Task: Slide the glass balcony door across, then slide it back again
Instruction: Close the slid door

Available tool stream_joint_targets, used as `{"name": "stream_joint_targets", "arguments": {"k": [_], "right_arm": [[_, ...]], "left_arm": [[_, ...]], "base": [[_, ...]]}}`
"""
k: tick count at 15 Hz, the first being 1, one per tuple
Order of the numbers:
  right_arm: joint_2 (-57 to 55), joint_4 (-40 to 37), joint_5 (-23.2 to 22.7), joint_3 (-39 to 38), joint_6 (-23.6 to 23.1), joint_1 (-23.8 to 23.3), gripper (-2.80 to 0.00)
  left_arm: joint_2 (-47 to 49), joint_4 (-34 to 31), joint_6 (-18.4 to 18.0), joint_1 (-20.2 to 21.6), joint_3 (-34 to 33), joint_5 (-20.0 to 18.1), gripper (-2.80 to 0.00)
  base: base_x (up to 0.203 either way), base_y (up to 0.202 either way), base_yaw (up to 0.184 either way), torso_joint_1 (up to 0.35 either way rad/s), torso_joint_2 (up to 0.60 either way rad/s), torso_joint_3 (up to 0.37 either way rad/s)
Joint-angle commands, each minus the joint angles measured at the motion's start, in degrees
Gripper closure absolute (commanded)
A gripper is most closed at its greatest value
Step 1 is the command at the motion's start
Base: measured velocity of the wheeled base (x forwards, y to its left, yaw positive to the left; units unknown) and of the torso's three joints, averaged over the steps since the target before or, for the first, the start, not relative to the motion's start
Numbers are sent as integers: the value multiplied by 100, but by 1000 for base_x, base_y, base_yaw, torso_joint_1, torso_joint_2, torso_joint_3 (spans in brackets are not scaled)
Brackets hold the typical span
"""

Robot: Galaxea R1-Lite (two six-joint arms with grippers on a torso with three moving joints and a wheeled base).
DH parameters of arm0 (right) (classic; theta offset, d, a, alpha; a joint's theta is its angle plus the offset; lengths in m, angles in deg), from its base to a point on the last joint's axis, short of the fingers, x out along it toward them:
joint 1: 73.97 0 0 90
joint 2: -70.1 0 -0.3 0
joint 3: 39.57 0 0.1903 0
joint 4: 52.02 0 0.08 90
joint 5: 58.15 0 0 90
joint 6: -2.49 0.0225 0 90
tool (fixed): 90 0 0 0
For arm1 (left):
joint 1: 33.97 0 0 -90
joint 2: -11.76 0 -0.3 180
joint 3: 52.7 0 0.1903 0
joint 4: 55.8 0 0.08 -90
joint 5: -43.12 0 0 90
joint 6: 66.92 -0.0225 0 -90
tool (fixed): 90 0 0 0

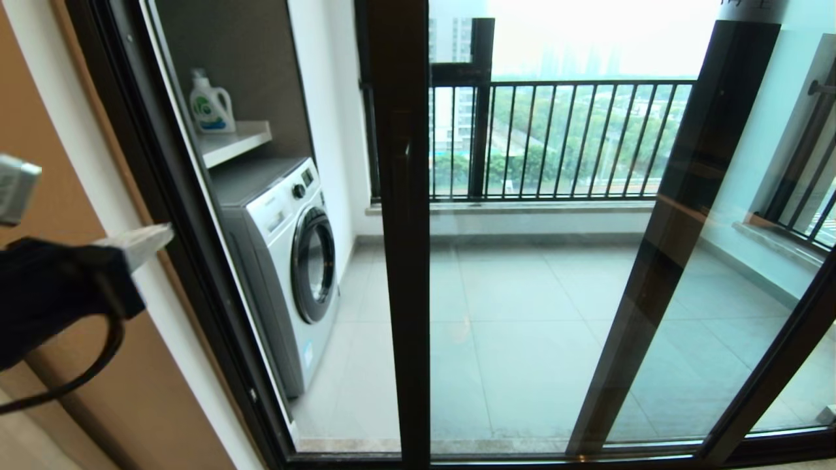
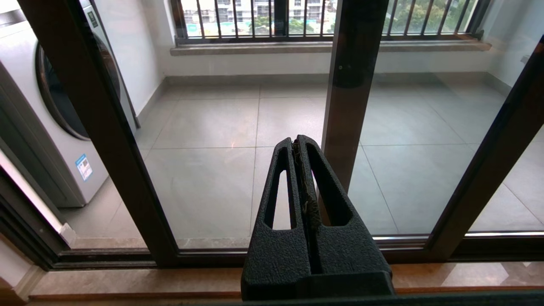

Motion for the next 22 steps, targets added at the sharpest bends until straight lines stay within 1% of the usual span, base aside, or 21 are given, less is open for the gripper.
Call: {"name": "stream_joint_targets", "arguments": {"k": [1,2,3,4,5,6,8,9,11,12,14,16,19,21,22], "right_arm": [[-11,3,-3,-62,-4,0,0],[-11,3,-3,-62,-4,0,0],[-11,3,-3,-62,-4,0,0],[-11,3,-3,-62,-4,0,0],[-11,3,-3,-62,-4,0,0],[-11,3,6,-62,0,0,0],[-11,3,6,-62,4,0,0],[-11,3,-3,-62,4,0,0],[-11,3,6,-62,4,0,0],[-11,3,6,-62,4,0,0],[-11,3,6,-62,4,0,0],[-11,3,6,-62,4,0,0],[-11,3,6,-62,4,0,0],[-11,3,6,-62,4,0,0],[-11,3,6,-62,4,0,0]], "left_arm": [[2108,764,12,-484,1148,213,0],[2361,742,20,-663,1587,258,0],[2435,575,30,-771,1821,161,0],[2334,283,41,-901,2016,-92,0],[2251,-44,48,-1090,2350,-268,0],[2230,-324,51,-1249,2658,-346,0],[2250,-971,56,-1636,3270,-405,0],[2269,-1191,65,-1868,3490,-413,0],[2296,-1396,94,-2338,3702,-400,0],[2355,-1413,97,-2555,3754,-372,0],[2796,-1339,94,-2812,4080,-144,0],[3330,-1173,91,-2981,4602,179,0],[4069,-1078,97,-3175,5377,460,0],[4440,-1016,92,-3320,5643,707,0],[4528,-927,90,-3382,5671,775,0]], "base": [[0,0,0,0,0,0],[0,0,0,0,0,0],[0,0,0,0,0,0],[0,0,0,0,0,0],[0,0,0,0,0,0],[0,0,0,0,0,0],[0,0,0,0,0,0],[0,0,0,0,0,0],[0,0,0,0,0,0],[0,0,0,0,0,0],[0,0,0,0,0,0],[0,0,0,0,0,0],[0,0,0,0,0,0],[0,0,0,0,0,0],[0,0,0,0,0,0]]}}
